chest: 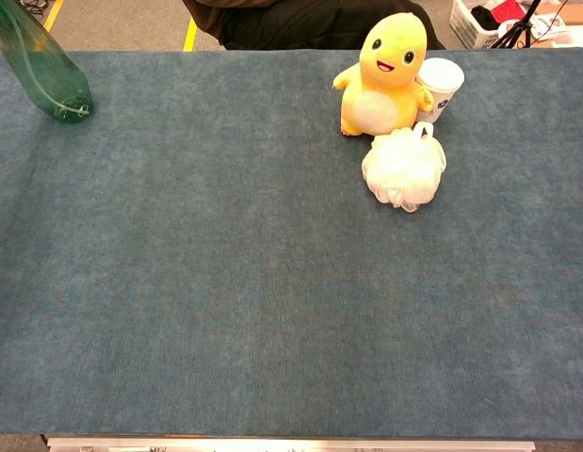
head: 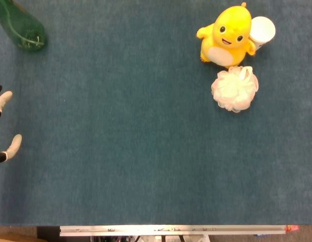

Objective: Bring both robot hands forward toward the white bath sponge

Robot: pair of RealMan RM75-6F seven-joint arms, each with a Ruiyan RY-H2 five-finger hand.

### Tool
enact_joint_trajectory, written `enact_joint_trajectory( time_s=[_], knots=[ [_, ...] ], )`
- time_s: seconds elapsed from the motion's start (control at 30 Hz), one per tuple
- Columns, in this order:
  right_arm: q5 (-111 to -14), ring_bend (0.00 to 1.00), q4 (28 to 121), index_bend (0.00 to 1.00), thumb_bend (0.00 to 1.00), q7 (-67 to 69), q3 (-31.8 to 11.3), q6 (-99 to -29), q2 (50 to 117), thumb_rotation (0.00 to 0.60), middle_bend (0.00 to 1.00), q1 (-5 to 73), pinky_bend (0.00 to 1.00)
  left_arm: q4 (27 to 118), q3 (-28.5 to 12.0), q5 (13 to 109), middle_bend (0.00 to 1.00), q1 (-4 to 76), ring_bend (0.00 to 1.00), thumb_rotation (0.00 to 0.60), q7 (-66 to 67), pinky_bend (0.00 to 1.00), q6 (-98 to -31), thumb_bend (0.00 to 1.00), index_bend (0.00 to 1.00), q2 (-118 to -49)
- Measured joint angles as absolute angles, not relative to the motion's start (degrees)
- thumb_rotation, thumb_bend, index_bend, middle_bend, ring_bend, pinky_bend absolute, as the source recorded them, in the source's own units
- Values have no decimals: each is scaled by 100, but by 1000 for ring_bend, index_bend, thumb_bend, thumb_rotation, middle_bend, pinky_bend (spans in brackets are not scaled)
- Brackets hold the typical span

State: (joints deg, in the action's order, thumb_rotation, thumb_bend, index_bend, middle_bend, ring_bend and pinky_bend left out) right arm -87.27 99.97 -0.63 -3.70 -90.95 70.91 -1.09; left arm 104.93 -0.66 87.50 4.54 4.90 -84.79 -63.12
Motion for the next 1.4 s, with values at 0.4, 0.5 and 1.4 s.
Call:
enact_joint_trajectory(
  time_s=[0.4,0.5,1.4],
  knots=[
    [-8947,121,10092,190,90,413,-329,-8797,7002,600,211,101,175,10546,-126,8635,64,630,0,600,-130,92,-8133,307,125,-6170],
    [-8984,121,10200,190,90,735,-323,-8615,6972,600,212,219,173,10624,-142,8565,65,725,0,600,-560,92,-7905,307,125,-6063],
    [-6347,114,12099,190,75,3135,-841,-5585,7023,600,229,1742,146,11320,-535,7966,67,2527,0,600,-5571,91,-4758,307,125,-5446]
  ],
)
